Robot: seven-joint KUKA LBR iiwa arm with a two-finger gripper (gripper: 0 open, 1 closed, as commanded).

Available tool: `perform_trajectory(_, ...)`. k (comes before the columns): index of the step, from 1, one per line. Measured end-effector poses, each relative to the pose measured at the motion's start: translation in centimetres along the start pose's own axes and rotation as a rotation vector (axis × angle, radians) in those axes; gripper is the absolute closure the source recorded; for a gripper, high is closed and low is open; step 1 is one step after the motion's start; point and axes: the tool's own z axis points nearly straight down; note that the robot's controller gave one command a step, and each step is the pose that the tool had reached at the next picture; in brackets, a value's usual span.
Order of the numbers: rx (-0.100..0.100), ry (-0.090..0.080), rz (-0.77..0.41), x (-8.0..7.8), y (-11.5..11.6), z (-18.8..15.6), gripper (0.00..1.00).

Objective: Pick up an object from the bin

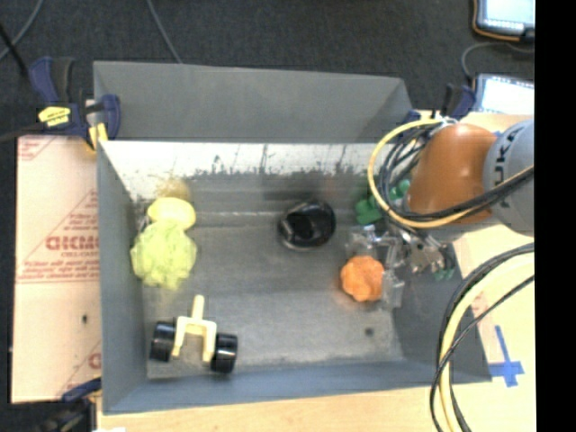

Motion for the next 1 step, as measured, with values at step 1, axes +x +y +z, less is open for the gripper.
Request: perform_trajectory(1, 0.008, -0.010, -0.384, -0.73, -0.21, 1.42, 1.00)
